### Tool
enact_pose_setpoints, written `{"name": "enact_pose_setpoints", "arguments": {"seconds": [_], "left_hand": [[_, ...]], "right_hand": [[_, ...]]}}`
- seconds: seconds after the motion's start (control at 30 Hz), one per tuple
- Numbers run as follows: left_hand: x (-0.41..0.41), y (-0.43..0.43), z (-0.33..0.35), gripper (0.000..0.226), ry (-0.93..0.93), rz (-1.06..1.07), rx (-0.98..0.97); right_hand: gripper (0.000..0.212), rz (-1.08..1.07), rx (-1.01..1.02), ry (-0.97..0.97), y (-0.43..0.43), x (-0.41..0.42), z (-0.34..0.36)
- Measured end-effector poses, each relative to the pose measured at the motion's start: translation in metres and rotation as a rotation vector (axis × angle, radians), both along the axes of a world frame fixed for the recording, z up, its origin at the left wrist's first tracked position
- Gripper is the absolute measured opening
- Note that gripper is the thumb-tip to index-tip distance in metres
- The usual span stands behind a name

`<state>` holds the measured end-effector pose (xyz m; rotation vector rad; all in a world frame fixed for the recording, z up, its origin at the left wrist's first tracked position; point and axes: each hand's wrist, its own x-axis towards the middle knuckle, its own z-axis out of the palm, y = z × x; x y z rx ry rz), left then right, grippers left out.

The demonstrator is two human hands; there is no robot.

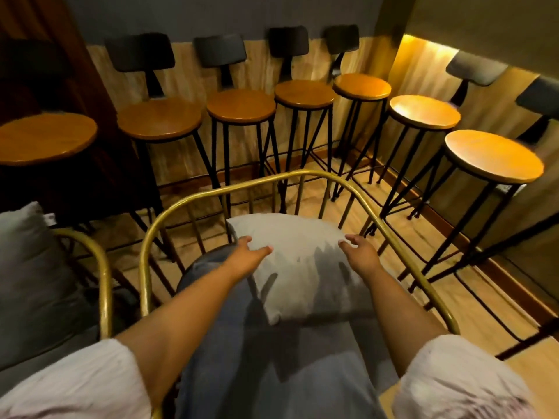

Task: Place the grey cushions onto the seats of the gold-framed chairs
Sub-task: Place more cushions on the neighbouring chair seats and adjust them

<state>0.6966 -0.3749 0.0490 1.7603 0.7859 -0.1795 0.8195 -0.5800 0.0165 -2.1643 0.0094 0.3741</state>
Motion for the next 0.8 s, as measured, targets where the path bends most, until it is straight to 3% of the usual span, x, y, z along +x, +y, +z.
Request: {"name": "enact_pose_setpoints", "arguments": {"seconds": [0.1, 0.37, 0.53, 0.7, 0.8], "left_hand": [[0.053, -0.008, -0.014, 0.083, 0.045, 0.095, -0.017], [0.114, -0.016, -0.089, 0.105, 0.465, 0.226, 0.163], [0.088, 0.003, -0.137, 0.105, 0.425, 0.336, 0.161], [0.080, 0.017, -0.142, 0.114, 0.347, 0.511, -0.021], [0.075, 0.018, -0.138, 0.109, 0.350, 0.577, -0.100]], "right_hand": [[0.050, 0.060, -0.062, 0.120, -0.008, 0.042, -0.016], [0.075, 0.179, -0.091, 0.496, -0.033, 0.141, -0.073], [0.111, 0.272, 0.014, 0.682, -0.036, 0.174, -0.114], [0.115, 0.249, 0.062, 0.759, -0.038, 0.187, -0.139], [0.108, 0.254, 0.084, 0.695, -0.040, 0.180, -0.134]]}}
